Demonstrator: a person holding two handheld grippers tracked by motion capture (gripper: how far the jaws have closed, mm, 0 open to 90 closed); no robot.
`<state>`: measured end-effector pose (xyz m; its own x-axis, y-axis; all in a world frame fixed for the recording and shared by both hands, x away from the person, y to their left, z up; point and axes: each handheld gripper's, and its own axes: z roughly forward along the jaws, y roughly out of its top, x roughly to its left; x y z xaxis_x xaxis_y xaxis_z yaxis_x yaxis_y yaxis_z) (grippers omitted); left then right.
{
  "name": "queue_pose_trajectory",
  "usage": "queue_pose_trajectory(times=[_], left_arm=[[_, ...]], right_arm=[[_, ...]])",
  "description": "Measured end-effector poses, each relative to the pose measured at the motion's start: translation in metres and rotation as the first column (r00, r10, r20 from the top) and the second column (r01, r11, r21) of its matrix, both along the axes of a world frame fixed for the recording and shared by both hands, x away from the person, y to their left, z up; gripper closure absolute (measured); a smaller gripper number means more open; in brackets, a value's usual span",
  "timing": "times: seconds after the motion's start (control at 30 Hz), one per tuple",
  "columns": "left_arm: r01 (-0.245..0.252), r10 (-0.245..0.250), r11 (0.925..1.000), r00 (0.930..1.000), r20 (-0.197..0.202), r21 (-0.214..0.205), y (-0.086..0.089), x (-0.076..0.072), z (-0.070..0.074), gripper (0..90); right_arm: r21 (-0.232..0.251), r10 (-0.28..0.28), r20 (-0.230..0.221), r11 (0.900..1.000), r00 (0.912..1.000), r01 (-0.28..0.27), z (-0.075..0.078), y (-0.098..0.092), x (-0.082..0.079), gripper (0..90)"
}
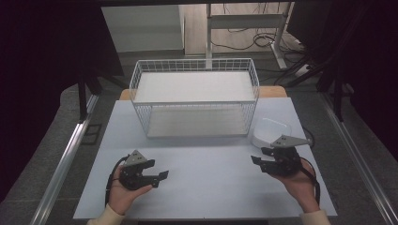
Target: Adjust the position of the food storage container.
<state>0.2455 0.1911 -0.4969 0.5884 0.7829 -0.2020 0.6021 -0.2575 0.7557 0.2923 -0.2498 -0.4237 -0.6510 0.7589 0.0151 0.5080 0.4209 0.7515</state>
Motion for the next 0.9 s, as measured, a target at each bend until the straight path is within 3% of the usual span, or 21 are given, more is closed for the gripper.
queue_pose_trajectory(times=[0.13, 0.47, 0.57, 0.77, 0.9], left_arm=[[-0.005, 0.005, 0.9999, 0.9999, 0.009, 0.015, 0.0, 0.0, 0.001, 27.5], [-0.006, 0.006, 0.9998, 1.0, 0.006, 0.019, -0.001, -0.001, -0.001, 27.5], [-0.015, 0.015, 0.9997, 0.9998, 0.011, 0.021, -0.001, -0.001, 0.0, 27.5], [-0.014, 0.014, 0.9995, 0.9999, 0.004, 0.028, -0.002, -0.001, -0.002, 27.5], [0.0, 0.0, 0.9999, 0.9998, -0.022, -0.012, -0.003, 0.0, -0.002, 27.4]], right_arm=[[-0.009, -0.012, -0.01, 0.9999, 0.9999, 0.012, 0.008, -0.002, 0.013, 54.0], [-0.04, -0.057, -0.042, 0.9977, 0.9975, 0.055, 0.026, -0.014, 0.064, 67.2], [-0.077, -0.064, -0.046, 0.9952, 0.9969, 0.06, 0.03, -0.016, 0.08, 72.9], [-0.111, -0.082, -0.066, 0.9911, 0.9945, 0.075, 0.029, -0.026, 0.11, 89.5], [-0.122, -0.101, -0.06, 0.9881, 0.9931, 0.093, 0.022, -0.034, 0.131, 89.8]])
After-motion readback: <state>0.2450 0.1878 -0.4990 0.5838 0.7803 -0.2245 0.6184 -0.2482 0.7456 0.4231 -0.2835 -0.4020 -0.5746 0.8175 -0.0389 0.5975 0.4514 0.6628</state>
